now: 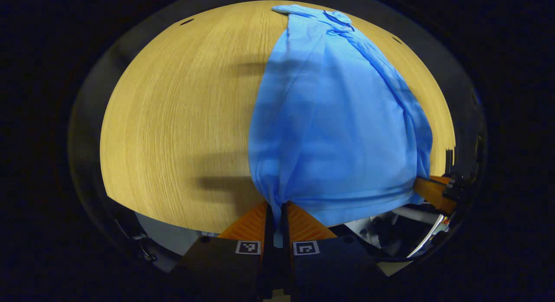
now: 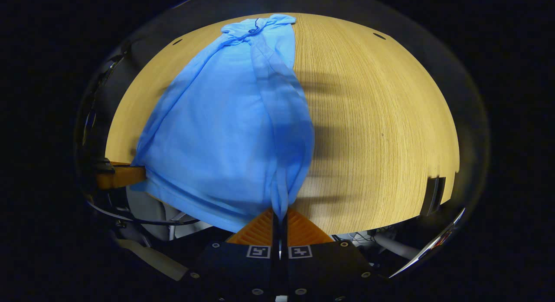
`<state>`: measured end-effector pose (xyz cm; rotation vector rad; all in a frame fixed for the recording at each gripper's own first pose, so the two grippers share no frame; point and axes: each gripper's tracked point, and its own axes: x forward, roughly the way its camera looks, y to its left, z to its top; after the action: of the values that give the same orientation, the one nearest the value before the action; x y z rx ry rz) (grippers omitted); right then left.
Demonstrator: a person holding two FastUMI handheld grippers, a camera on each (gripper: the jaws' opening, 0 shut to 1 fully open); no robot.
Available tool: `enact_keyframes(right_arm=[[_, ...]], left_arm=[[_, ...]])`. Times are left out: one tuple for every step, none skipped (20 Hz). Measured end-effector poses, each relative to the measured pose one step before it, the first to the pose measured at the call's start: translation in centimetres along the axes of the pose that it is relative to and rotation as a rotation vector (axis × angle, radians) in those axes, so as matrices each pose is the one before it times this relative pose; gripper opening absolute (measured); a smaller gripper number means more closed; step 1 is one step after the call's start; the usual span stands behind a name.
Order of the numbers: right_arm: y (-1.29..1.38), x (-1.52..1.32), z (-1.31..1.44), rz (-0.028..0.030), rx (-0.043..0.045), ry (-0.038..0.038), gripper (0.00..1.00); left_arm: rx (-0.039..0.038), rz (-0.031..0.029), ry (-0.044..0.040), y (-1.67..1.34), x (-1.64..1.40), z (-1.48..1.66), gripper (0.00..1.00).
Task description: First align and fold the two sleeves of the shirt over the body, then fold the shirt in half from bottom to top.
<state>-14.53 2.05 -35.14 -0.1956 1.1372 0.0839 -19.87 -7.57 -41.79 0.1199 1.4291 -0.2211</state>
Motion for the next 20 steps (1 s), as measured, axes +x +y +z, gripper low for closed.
enact_keyframes(right_arm=[[-0.07,-0.016,0.173,0.00643,0.00655,0.00671,0.01],[0.003,-0.235,0.402,0.00631,0.006,-0.00158,0.01],[0.144,-0.324,0.626,0.00934,0.00355,-0.00659,0.01],[0.186,-0.32,0.856,0.0129,0.00067,-0.01005,0.0],[0.024,-0.476,1.194,0.00414,0.00246,-0.01867,0.0],[-0.117,-0.399,1.338,-0.00053,-0.0077,-0.0232,0.0],[-0.119,-0.317,1.503,-0.00218,-0.01264,-0.02205,0.01],[-0.083,-0.427,1.492,-0.00067,-0.01511,-0.02195,0.0],[-0.249,-0.234,1.692,-0.00357,-0.01543,-0.0208,0.01],[-0.639,-0.135,1.594,-0.01527,-0.02234,-0.01911,0.0],[-0.617,-0.089,1.794,-0.01023,-0.01584,-0.02057,0.0],[-0.369,-0.028,1.602,0.00125,-0.00281,-0.01528,0.0],[-0.287,0.068,1.518,0.00737,0.00215,-0.01222,0.01],[-0.437,0.234,1.611,0.00246,0.00092,-0.01394,0.0],[-0.445,0.098,1.708,-0.00111,-0.00534,-0.0118,0.0],[-0.417,0.121,1.548,-0.00199,-0.00811,-0.01621,0.0],[-0.365,0.197,1.592,-0.00149,-0.01086,-0.0161,0.0],[-0.229,0.355,1.362,-0.00036,-0.01024,-0.01148,0.01],[-0.285,0.422,1.506,-0.00196,-0.00914,-0.00945,0.0],[-0.18,0.48,1.4,0.0004,-0.00691,-0.01185,0.01]], left_arm=[[-0.00092,-0.01421,0.0149,-0.048,0.309,-0.325,0.05],[-0.00812,-0.01051,-0.00139,0.002,-0.106,0.253,0.05],[-0.00196,-0.00026,-0.00821,0.196,-0.193,0.529,0.05],[0.00608,0.00728,-0.0169,0.262,-0.327,0.915,0.05],[0.01014,0.00653,-0.02287,0.133,-0.496,1.106,0.05],[0.00989,0.00545,-0.02564,0.101,-0.501,1.378,0.05],[0.0105,0.01105,-0.025,0.191,-0.579,1.393,0.05],[0.01008,0.00326,-0.0208,-0.038,-0.273,1.513,0.05],[0.00214,0.00174,-0.01607,-0.165,-0.512,1.354,0.05],[-0.00129,-0.00693,-0.0147,-0.178,-0.272,1.359,0.05],[-0.00046,-0.00052,-0.01429,-0.174,-0.161,1.424,0.05],[0.00149,0.00165,-0.01348,-0.077,-0.043,1.472,0.05],[-0.00406,0.00436,-0.01095,0.049,0.049,1.346,0.04],[-0.00909,0.00242,-0.00902,0.116,0.104,1.408,0.04],[-0.01102,0.00143,-0.00764,0.049,0.128,1.342,0.05],[-0.01235,0.00224,-0.00716,0.129,0.004,1.489,0.05],[-0.01222,-0.00316,-0.01303,-0.034,0.071,1.507,0.05],[-0.00741,0.00091,-0.01259,-0.023,0.166,1.389,0.05],[-0.00254,0.00133,-0.01522,0.072,0.064,1.613,0.05],[0.0015,0.0006,-0.01662,-0.018,0.143,1.602,0.05]])
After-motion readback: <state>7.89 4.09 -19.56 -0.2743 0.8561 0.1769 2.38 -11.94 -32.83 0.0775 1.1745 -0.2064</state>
